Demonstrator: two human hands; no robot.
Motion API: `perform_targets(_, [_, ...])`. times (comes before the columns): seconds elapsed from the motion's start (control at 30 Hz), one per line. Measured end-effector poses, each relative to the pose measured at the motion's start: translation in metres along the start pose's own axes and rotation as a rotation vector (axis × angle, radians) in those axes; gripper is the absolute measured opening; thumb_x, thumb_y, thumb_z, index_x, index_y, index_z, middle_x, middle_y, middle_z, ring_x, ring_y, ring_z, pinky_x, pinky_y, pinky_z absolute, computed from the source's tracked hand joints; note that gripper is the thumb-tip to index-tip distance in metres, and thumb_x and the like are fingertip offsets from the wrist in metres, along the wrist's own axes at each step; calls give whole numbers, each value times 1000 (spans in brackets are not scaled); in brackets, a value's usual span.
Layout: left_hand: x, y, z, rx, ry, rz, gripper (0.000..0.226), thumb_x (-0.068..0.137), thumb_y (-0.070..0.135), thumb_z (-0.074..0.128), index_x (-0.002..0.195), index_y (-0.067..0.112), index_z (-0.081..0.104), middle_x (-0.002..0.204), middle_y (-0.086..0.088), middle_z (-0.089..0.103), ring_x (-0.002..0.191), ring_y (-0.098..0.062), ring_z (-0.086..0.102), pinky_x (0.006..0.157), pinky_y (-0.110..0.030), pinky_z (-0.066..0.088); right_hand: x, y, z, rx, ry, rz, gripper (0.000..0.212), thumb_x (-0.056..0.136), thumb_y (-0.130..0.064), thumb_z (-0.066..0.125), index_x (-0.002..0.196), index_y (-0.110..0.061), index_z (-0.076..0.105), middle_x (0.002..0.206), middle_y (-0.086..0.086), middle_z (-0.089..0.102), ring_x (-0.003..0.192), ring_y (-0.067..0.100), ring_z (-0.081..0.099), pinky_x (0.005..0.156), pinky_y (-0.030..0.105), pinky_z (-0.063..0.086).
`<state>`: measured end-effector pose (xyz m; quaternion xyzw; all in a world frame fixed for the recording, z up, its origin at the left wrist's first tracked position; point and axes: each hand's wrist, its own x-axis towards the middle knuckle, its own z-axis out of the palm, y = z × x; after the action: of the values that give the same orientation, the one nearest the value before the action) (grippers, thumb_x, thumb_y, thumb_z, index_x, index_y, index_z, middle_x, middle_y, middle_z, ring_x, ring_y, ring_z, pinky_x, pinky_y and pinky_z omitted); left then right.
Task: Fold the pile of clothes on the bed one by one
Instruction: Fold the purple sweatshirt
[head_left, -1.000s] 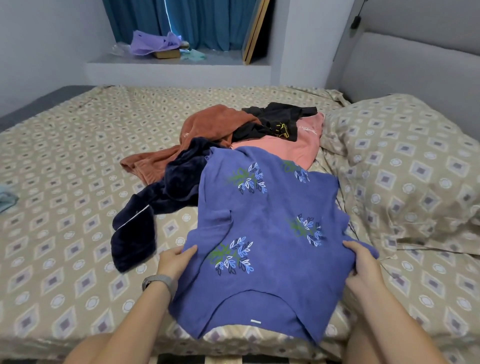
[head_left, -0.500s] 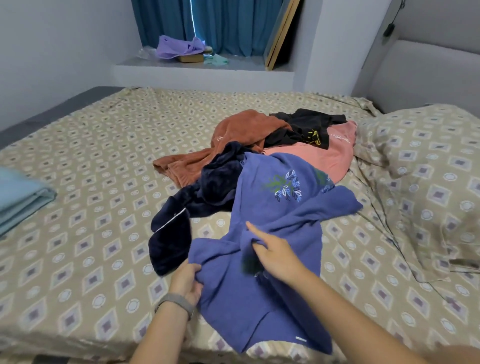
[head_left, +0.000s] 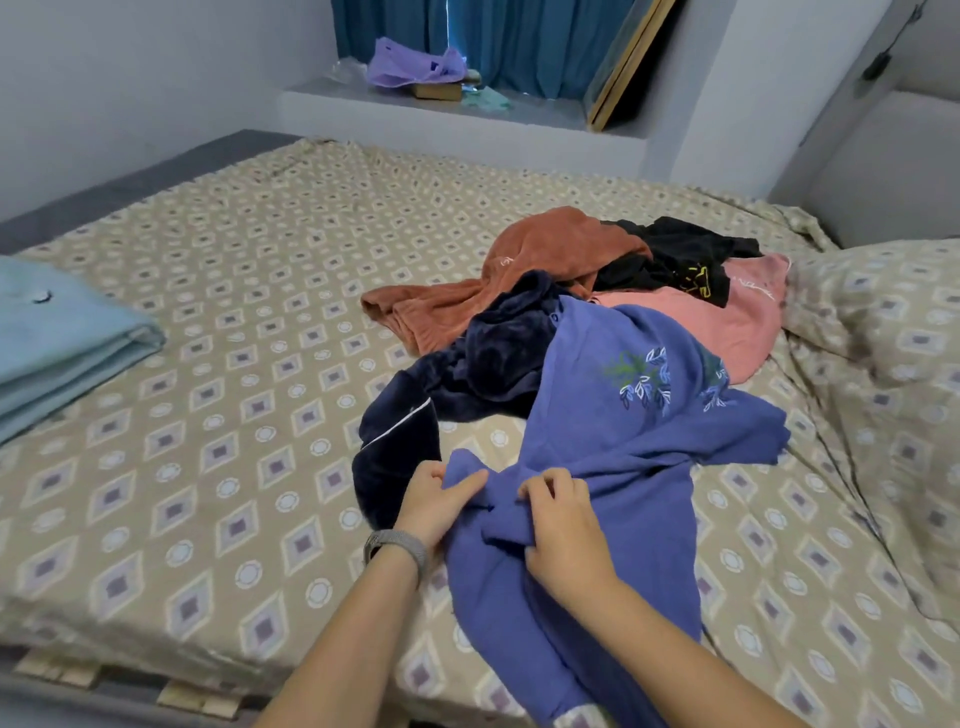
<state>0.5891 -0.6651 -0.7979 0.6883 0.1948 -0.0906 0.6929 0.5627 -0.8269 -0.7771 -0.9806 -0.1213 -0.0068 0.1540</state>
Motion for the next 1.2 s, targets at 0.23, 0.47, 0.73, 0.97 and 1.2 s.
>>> perform_targets(0.23, [14, 12, 1, 260, 209, 172, 11, 81, 21, 74, 83, 13, 66, 76, 0, 62, 76, -18, 56, 67, -26, 48, 13, 0, 5, 92, 90, 43, 15, 86, -31, 62, 93, -19, 57, 89, -3, 61, 87, 25, 53, 71, 35, 43])
perform_targets(0.47, [21, 11, -21, -221, 258, -14, 24, 82, 30, 62, 95, 14, 74, 94, -11, 74, 92, -29, 68, 89, -46, 55, 39, -43, -17, 843, 223, 388, 25, 100, -25, 45, 79, -11, 43, 73, -3, 50, 67, 12, 45, 56, 19, 35])
perform_targets(0.73, [17, 21, -24, -569, 28, -208, 39, 95, 36, 53, 100, 1, 70, 91, -22, 64, 72, -26, 60, 62, -31, 50, 45, -77, 19, 891, 41, 186, 35, 97, -24, 50, 63, -18, 44, 66, -5, 53, 72, 11, 46, 69, 31, 42])
perform_targets(0.97, [22, 8, -22, -179, 153, -36, 16, 84, 11, 71, 96, 19, 67, 99, -8, 69, 90, -22, 67, 82, -35, 56, 39, -44, 7, 876, 53, 110, 20, 92, -26, 62, 75, -15, 66, 71, 3, 70, 71, 18, 66, 71, 35, 53])
perform_targets(1.2, [21, 21, -25, -124, 200, 27, 27, 92, 3, 51, 87, 24, 68, 98, -4, 69, 91, -18, 64, 91, -35, 53, 73, 16, -17, 31, -111, 77, 63, 84, -29, 61, 142, -32, 36, 132, -8, 48, 129, 21, 31, 101, 41, 28])
